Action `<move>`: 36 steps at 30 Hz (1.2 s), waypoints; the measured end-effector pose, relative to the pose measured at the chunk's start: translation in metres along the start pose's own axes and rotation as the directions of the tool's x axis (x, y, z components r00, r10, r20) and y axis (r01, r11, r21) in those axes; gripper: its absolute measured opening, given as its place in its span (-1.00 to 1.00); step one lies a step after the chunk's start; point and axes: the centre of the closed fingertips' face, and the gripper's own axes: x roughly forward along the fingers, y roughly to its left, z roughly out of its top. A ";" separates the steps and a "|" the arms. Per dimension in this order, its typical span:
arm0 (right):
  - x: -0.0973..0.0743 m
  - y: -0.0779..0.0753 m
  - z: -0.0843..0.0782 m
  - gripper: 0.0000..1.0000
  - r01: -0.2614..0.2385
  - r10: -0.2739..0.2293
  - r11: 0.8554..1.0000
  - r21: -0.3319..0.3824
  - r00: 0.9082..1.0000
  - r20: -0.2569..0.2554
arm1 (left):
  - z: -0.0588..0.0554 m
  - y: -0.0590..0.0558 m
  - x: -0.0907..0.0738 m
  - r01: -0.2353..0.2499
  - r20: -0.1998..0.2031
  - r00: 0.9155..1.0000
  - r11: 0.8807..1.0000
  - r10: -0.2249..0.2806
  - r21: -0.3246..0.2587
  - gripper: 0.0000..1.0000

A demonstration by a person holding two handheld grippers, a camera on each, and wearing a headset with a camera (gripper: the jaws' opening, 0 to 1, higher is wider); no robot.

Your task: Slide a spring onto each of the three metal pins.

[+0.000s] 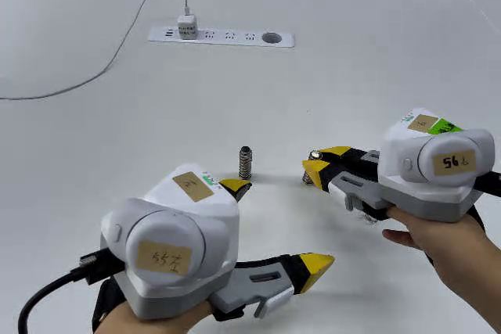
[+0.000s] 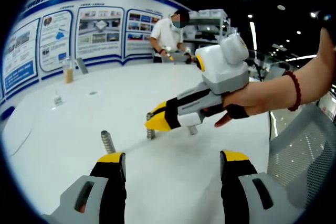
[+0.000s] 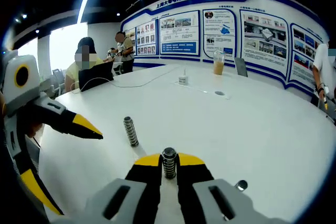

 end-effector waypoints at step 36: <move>-0.042 0.005 0.028 -0.29 0.013 -0.015 0.996 0.091 0.999 0.031 | 0.006 -0.004 0.001 -0.009 0.007 1.000 0.999 0.009 0.034 0.51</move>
